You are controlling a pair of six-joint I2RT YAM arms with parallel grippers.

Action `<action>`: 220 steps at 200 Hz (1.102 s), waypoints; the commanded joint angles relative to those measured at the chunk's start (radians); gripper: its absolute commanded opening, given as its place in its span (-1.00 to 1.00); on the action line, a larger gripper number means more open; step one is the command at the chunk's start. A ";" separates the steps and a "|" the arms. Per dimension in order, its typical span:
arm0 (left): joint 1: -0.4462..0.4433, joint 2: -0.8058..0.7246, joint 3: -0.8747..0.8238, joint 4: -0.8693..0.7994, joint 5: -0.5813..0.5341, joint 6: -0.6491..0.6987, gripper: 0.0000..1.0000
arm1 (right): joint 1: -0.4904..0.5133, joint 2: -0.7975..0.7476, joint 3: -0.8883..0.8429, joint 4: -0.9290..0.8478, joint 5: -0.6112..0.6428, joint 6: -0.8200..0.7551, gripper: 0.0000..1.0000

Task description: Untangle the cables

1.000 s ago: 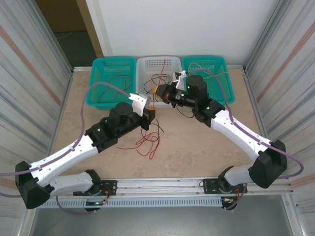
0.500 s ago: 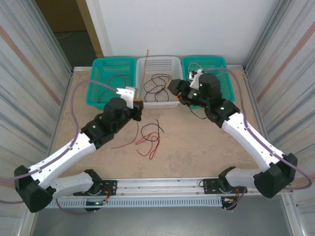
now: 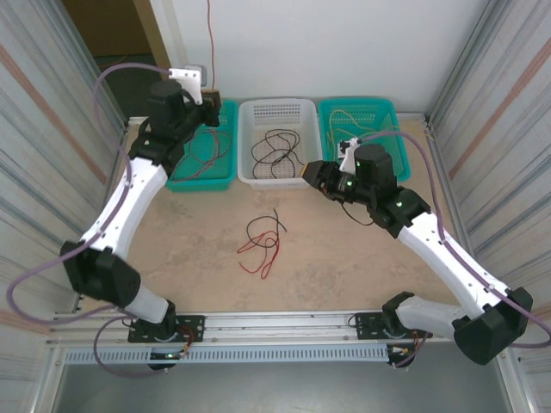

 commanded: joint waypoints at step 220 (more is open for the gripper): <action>0.170 0.215 0.045 0.028 0.112 -0.197 0.21 | 0.024 0.182 -0.015 -0.063 -0.074 -0.141 -0.06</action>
